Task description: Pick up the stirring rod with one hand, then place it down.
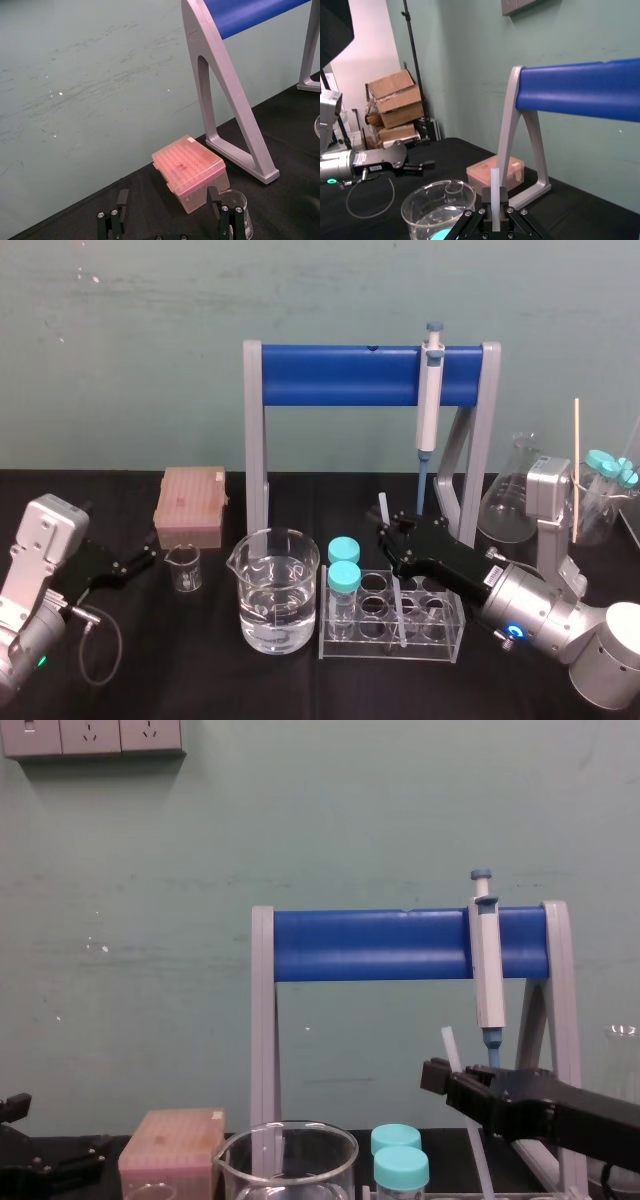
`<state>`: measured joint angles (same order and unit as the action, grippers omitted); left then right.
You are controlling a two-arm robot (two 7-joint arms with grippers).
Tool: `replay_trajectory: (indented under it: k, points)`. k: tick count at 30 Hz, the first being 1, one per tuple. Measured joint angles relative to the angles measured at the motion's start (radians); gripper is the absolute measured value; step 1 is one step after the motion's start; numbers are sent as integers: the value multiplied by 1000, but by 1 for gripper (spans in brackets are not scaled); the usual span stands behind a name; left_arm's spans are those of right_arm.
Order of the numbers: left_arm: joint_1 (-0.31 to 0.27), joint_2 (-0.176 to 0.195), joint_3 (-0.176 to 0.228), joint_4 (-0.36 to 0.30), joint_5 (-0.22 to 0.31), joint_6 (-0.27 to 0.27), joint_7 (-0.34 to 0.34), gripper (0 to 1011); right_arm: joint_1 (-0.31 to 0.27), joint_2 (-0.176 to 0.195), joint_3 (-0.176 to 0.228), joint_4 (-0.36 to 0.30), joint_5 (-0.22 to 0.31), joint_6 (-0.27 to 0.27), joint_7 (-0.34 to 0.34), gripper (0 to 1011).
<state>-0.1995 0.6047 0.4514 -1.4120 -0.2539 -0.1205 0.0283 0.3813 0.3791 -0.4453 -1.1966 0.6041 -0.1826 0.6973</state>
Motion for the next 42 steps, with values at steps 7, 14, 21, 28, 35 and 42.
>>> replay_trajectory:
  k: [7, 14, 21, 28, 35, 42]
  points:
    - [0, 0, 0, 0, 0, 0, 0, 1000, 2, -6, -2, 11, -14, 6, -12, 69]
    - [0, 0, 0, 0, 0, 0, 0, 1000, 2, -6, -2, 11, -14, 7, -13, 69]
    - [0, 0, 0, 0, 0, 0, 0, 1000, 1, -6, -2, 10, -14, 7, -12, 99]
    - [0, 0, 0, 0, 0, 0, 0, 1000, 1, -5, -2, 10, -13, 7, -12, 299]
    - [0, 0, 0, 0, 0, 0, 0, 1000, 1, -5, -2, 10, -12, 7, -11, 528]
    - [0, 0, 0, 0, 0, 0, 0, 1000, 1, -5, -2, 10, -11, 7, -11, 771]
